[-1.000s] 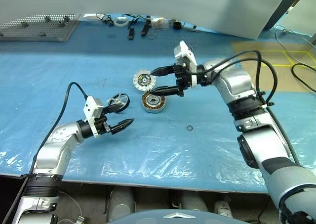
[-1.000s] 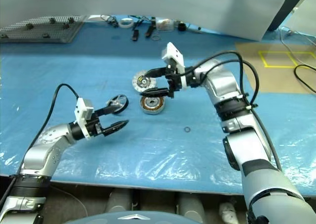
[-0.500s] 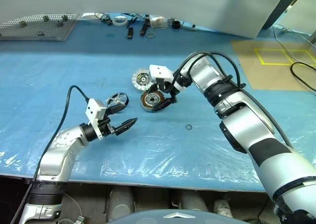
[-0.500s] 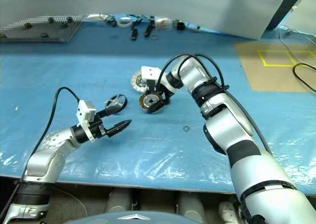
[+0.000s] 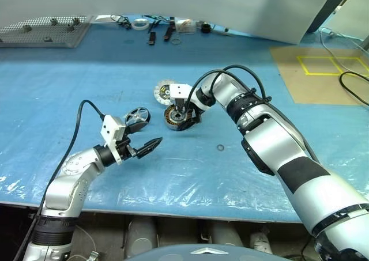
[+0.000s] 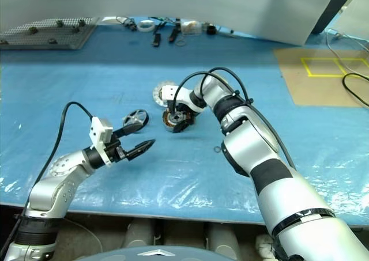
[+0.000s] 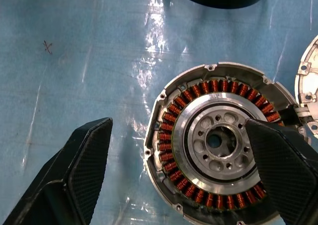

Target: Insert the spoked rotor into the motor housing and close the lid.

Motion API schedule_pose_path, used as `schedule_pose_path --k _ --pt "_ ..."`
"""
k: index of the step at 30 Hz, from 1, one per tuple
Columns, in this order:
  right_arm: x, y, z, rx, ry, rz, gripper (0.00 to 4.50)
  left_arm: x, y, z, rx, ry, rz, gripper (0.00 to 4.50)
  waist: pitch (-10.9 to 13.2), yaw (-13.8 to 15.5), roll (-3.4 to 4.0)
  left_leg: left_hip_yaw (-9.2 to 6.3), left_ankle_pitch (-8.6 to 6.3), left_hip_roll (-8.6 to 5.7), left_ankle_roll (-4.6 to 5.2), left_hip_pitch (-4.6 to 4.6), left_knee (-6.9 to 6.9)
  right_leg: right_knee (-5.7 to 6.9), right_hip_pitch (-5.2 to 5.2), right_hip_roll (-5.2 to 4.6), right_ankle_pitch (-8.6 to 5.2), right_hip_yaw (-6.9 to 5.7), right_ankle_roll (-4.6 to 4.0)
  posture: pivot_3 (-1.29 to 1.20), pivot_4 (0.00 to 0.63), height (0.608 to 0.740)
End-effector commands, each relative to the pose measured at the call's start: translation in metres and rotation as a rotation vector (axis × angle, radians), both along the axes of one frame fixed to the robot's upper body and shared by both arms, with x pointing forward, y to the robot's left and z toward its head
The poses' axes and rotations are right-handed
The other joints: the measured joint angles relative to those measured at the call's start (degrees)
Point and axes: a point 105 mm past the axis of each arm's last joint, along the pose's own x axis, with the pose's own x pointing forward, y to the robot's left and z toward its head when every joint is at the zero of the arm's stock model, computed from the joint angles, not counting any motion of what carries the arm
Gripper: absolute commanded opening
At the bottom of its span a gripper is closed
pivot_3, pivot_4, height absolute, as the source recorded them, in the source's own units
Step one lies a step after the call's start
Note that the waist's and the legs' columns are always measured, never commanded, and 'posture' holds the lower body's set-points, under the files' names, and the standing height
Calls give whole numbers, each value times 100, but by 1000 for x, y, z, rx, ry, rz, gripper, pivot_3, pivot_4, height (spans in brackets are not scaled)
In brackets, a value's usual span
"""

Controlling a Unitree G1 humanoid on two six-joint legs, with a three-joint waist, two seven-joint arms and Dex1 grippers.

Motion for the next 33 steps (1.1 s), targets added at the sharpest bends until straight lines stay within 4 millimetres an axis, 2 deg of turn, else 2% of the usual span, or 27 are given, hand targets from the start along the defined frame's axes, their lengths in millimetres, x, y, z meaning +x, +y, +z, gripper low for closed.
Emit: schedule_pose_path --k 1,12,17,23,32,33 --pt "-4 6 7 -30 -10 60 4492 -6 -4 8 6 -24 -39 4500 2 -2 2 0 0 0 0 0 0 0 0 0 0 0 0 0 150 740" --pt "-6 11 -6 -79 -36 91 4492 -8 -5 0 55 -20 -71 4500 5 -10 8 0 0 2 0 0 1 1 -2 1 0 1 -1 0 150 740" --pt "-4 -4 -18 -163 -87 145 4492 -5 -1 -7 96 -38 -52 4500 5 -7 9 1 0 2 0 1 2 2 -2 1 0 1 0 0 150 740" --pt "-9 3 -18 -150 -57 167 4492 -5 8 -15 95 -32 -32 4500 5 -6 9 1 0 3 0 3 6 11 -2 1 0 2 -1 0 150 740" --pt "-4 10 -15 -154 -105 136 4492 -9 13 -31 77 -20 -29 4500 5 -18 9 1 0 5 0 9 7 16 0 1 1 3 -2 0 150 740" --pt "-4 10 -15 -154 -103 136 4308 -11 15 -34 81 -17 -30 4500 5 -21 9 2 0 5 0 11 7 18 0 1 1 4 -2 0 150 740"
